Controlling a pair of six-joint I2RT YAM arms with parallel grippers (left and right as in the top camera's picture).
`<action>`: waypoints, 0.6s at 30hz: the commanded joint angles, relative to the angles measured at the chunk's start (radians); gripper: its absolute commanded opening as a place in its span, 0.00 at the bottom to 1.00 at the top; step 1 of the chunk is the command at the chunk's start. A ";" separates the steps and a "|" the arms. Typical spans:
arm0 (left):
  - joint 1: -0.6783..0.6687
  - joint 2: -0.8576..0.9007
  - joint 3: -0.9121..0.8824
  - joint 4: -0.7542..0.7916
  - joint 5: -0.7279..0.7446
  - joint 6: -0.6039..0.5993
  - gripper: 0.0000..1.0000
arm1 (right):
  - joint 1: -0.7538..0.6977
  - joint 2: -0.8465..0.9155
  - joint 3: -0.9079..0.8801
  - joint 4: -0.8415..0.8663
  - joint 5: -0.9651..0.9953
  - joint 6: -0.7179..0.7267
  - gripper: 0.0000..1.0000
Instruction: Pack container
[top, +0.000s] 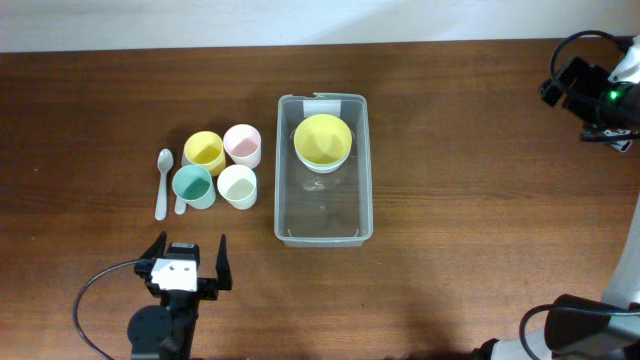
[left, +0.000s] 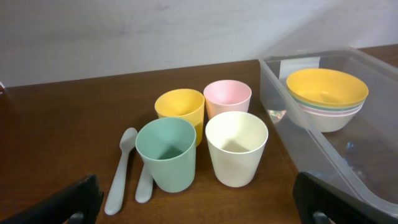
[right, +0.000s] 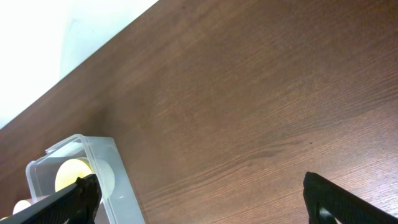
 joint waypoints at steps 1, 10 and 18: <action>0.006 0.048 0.048 0.024 0.003 0.023 1.00 | -0.003 0.005 0.008 -0.002 -0.013 0.007 0.99; 0.020 0.490 0.415 -0.030 -0.042 0.012 1.00 | -0.003 0.005 0.008 -0.002 -0.013 0.007 0.99; 0.109 1.117 0.986 -0.272 0.276 0.110 1.00 | -0.003 0.005 0.008 -0.002 -0.013 0.007 0.99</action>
